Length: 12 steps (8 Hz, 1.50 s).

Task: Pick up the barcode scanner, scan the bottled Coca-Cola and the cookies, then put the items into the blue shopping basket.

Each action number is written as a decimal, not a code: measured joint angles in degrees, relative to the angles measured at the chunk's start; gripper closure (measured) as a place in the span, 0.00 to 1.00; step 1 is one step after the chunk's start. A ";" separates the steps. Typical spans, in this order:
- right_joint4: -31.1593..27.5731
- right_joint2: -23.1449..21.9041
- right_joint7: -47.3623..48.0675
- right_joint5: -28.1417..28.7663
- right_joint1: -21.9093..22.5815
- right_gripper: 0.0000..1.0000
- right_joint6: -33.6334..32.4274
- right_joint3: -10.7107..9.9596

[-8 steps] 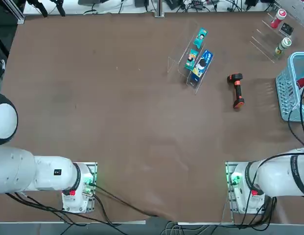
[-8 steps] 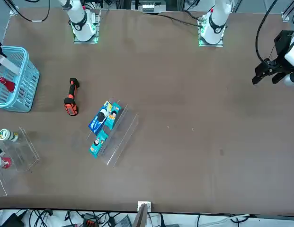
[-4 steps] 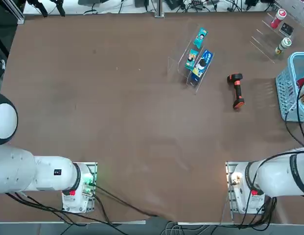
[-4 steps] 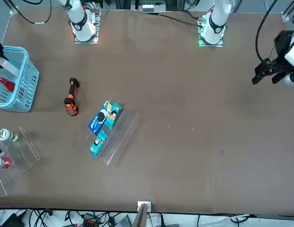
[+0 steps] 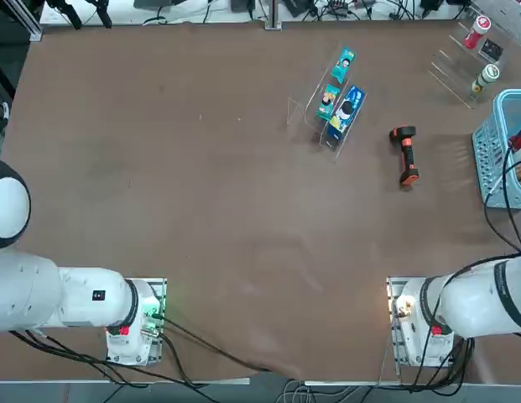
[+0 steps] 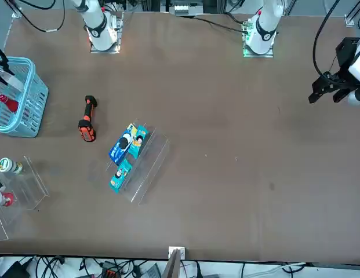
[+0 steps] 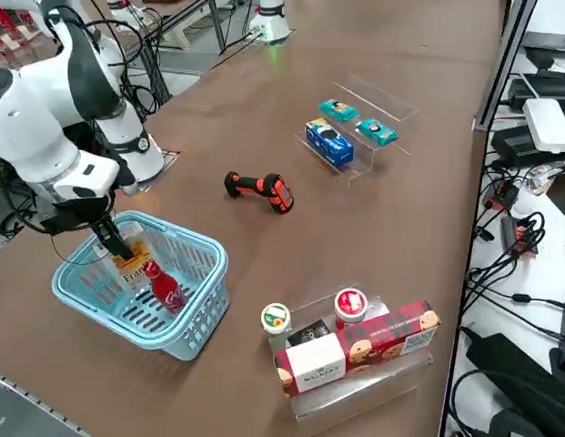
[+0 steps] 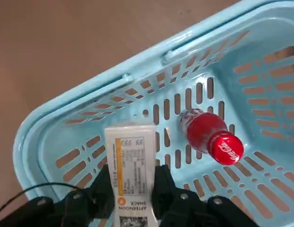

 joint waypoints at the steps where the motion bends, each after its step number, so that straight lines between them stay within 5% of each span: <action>1: 0.00 1.41 0.00 1.41 0.11 0.60 0.06 0.04; 7: 0.67 7.55 0.00 5.01 1.18 0.56 1.17 0.57; 9: 0.92 8.23 0.00 6.49 1.19 0.41 1.18 0.58; 11: 1.23 8.52 0.00 6.68 1.29 0.06 1.17 0.58; 12: 1.87 8.53 0.00 6.69 1.50 0.00 1.11 0.58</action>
